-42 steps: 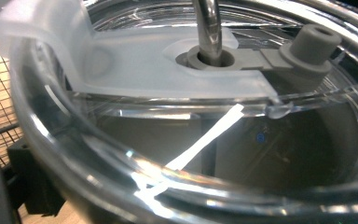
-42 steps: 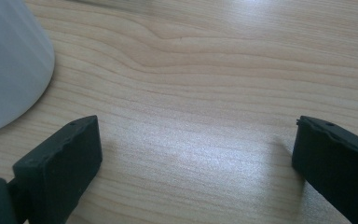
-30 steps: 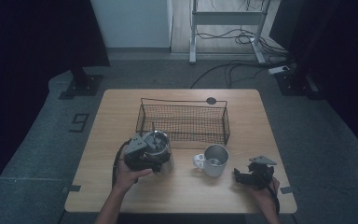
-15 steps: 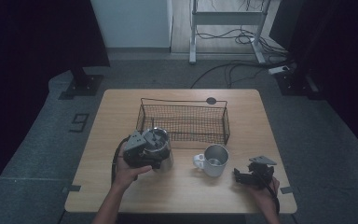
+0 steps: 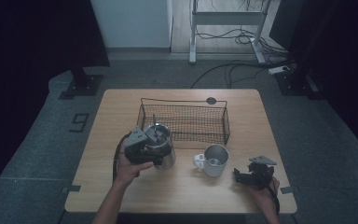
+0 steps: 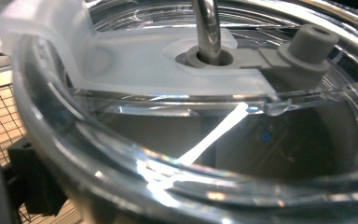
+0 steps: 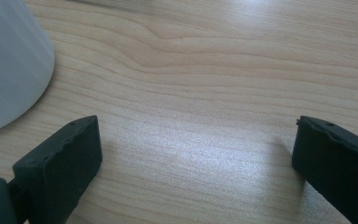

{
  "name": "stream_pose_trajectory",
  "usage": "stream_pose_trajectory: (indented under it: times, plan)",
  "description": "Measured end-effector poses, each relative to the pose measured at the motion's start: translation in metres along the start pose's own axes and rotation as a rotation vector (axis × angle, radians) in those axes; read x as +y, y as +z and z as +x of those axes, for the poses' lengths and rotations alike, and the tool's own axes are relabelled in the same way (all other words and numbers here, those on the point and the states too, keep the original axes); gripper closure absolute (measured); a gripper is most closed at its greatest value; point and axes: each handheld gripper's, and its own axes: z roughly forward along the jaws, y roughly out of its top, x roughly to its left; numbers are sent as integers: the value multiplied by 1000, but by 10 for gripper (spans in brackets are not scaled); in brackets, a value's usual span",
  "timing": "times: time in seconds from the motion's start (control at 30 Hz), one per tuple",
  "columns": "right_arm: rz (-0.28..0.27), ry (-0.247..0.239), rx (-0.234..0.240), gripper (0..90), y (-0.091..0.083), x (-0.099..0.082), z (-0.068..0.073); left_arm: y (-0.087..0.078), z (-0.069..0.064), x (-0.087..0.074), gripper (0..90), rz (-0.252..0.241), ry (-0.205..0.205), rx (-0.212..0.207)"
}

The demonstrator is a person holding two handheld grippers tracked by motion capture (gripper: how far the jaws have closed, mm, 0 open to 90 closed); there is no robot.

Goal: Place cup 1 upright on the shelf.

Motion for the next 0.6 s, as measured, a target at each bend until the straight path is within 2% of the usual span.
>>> stream_pose_trajectory:
  times: [0.6]
  plan:
    - [0,0,0,14,0,0,0,1,4,6,32,-4,-5,-2]
